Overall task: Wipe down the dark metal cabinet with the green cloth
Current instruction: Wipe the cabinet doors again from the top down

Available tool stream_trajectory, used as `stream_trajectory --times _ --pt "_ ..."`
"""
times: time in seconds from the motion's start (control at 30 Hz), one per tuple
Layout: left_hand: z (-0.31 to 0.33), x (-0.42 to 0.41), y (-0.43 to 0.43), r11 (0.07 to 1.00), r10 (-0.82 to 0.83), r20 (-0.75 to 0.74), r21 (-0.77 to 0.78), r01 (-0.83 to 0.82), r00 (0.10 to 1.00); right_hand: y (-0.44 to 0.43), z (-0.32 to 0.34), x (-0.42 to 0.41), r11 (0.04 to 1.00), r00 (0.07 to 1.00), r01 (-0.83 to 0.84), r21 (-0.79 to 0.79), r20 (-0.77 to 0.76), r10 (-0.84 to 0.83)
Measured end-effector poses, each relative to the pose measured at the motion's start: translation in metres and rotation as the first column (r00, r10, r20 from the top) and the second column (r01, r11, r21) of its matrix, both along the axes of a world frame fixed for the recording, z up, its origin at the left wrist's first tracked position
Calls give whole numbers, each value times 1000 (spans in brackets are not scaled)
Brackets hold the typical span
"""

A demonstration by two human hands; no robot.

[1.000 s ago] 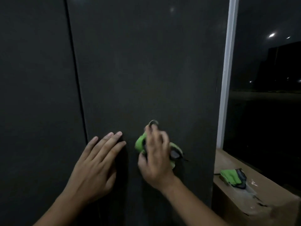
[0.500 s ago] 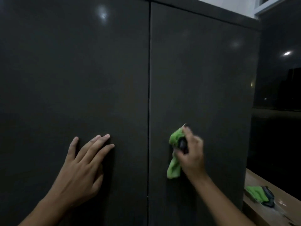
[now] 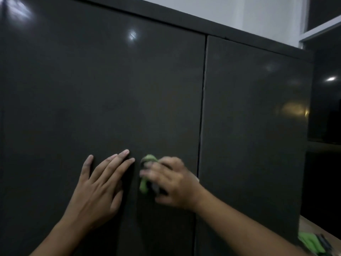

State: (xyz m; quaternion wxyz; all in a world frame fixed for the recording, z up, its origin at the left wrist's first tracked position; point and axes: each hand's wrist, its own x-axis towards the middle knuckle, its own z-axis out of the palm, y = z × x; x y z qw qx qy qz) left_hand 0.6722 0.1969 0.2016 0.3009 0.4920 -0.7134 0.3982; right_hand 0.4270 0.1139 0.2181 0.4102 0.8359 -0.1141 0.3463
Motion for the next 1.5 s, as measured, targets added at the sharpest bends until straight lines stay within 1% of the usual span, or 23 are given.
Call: stream_trajectory --times 0.07,0.1,0.13,0.17,0.23,0.3,0.37,0.43,0.5,0.53,0.57,0.63,0.73,0.8,0.83,0.9,1.07,1.17,1.23,1.3,1.37,1.43,1.5 --pt "4 1 0 1000 -2 -14 -12 2 1000 2 -20 -6 996 976 16 -91 -217 -36" --pt "7 2 0 1000 -1 -16 -10 1 1000 2 -22 -12 990 958 16 -143 -281 -56" --pt "9 3 1 1000 -1 -20 -7 1 1000 2 -21 -20 982 951 18 -188 -300 -75" --pt "11 4 1 1000 -2 -24 -3 2 1000 0 -15 -28 975 959 27 -221 -269 -88" --pt "15 4 2 1000 -8 -28 0 8 1000 -7 2 -46 966 991 84 -243 -83 -107" --pt "17 3 3 1000 -24 -38 -2 24 999 -15 26 -62 966 974 167 -195 186 -131" --pt "19 -1 2 999 -38 -52 0 38 998 -19 52 -72 973 866 215 -87 477 -149" --pt "24 -5 -1 999 -42 -37 10 42 998 -22 77 -73 983 701 181 31 697 -151" --pt "36 -11 -6 999 -41 4 12 41 999 -24 91 -63 990 593 116 77 794 -131" --pt "44 -16 -9 999 -39 22 11 39 999 -24 92 -55 993 579 89 81 807 -118" --pt "53 -22 -12 999 -36 35 8 36 999 -23 91 -50 995 594 64 77 798 -100" --pt "72 -38 -19 999 -34 47 -7 35 998 -21 86 -52 998 680 30 63 730 -66" --pt "101 -70 -32 998 -27 62 -46 30 998 -24 89 -82 994 836 104 -19 543 -77" --pt "119 -91 -40 997 -28 70 -68 33 997 -33 101 -106 986 884 140 -94 461 -81" --pt "126 -101 -44 997 -31 77 -73 37 997 -39 108 -117 985 885 138 -107 460 -74" --pt "139 -120 -51 996 -36 100 -81 44 994 -51 127 -135 989 845 120 -91 532 -54" --pt "167 -156 -67 986 -72 171 -135 96 983 -72 201 -177 998 658 57 -19 753 -23" --pt "184 -171 -73 979 -117 130 -152 136 985 -80 250 -197 1000 535 16 8 844 -15" --pt "193 -180 -76 975 -126 99 -170 141 987 -85 272 -205 1000 498 23 4 867 -15" --pt "197 -187 -79 971 -124 79 -197 137 989 -87 278 -205 999 497 32 -9 868 -8" --pt "199 -192 -83 965 -137 44 -220 143 990 -86 270 -200 999 558 32 -38 830 14" --pt "198 -194 -85 959 -158 5 -236 154 987 -81 253 -195 996 693 0 -94 718 68" --pt "198 -195 -87 956 -169 -14 -246 160 986 -75 226 -188 994 832 -30 -104 549 82"
